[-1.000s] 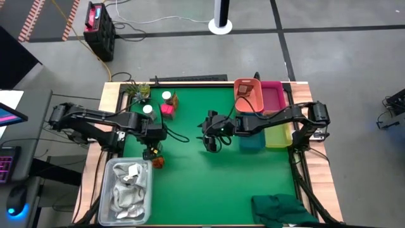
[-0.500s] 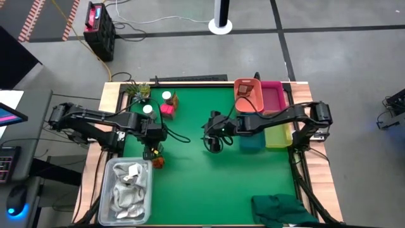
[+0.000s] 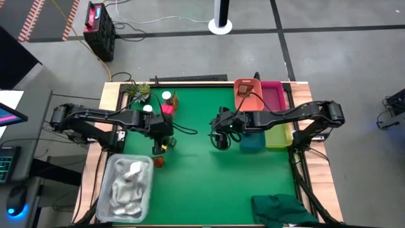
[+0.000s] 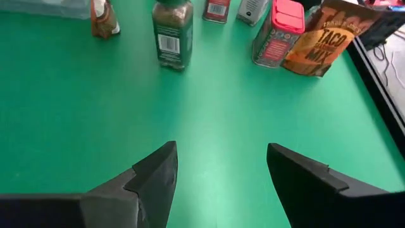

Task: Sort spices by type
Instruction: Put the green seasoning bottle into the blue bin

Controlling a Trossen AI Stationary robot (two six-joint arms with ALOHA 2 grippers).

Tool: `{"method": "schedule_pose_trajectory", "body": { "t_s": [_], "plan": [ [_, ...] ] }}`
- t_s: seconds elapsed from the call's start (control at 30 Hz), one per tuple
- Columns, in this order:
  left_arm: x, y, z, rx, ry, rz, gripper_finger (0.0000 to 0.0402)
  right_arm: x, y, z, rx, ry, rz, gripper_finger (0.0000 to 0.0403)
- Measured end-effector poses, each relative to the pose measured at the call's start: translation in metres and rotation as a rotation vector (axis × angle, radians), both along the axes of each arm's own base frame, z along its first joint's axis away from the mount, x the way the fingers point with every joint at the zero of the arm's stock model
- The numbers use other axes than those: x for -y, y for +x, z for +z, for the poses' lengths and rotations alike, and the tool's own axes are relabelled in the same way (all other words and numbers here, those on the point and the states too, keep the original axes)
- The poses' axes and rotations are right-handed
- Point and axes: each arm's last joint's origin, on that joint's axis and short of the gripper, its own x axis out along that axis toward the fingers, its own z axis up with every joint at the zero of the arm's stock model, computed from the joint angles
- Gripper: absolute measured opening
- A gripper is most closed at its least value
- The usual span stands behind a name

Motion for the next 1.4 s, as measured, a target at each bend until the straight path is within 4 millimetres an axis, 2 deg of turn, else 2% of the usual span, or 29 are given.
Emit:
{"method": "schedule_pose_trajectory", "body": {
  "t_s": [0.3,0.63,0.77,0.93,1.07,1.2,1.27,1.4],
  "plan": [
    [0.004,0.002,0.001,0.018,0.001,-0.034,0.0198,0.0,0.0,0.0,-0.003,0.008,-0.009,0.0272],
    [0.004,0.021,0.011,0.237,0.007,-0.069,0.0199,-0.001,0.001,0.001,0.021,0.016,-0.013,0.0272],
    [0.004,0.021,0.011,0.236,0.005,-0.069,0.02,-0.002,0.002,0.0,0.045,0.037,-0.02,0.0272],
    [0.006,0.021,0.011,0.238,-0.052,-0.1,0.02,-0.015,0.003,-0.006,0.13,0.045,0.02,0.0272],
    [0.01,0.028,-0.001,0.185,-0.165,-0.145,0.02,-0.026,0.003,-0.008,0.181,0.053,0.056,0.0272],
    [0.01,0.04,-0.014,0.15,-0.181,-0.143,0.0202,-0.032,0.004,-0.006,0.207,0.057,0.071,0.0272],
    [0.01,0.046,-0.018,0.144,-0.182,-0.127,0.0207,-0.034,0.004,-0.006,0.214,0.059,0.078,0.0272],
    [0.01,0.055,-0.013,0.143,-0.17,-0.14,0.0239,-0.039,0.004,-0.006,0.212,0.06,0.091,0.0272]
  ]
}}
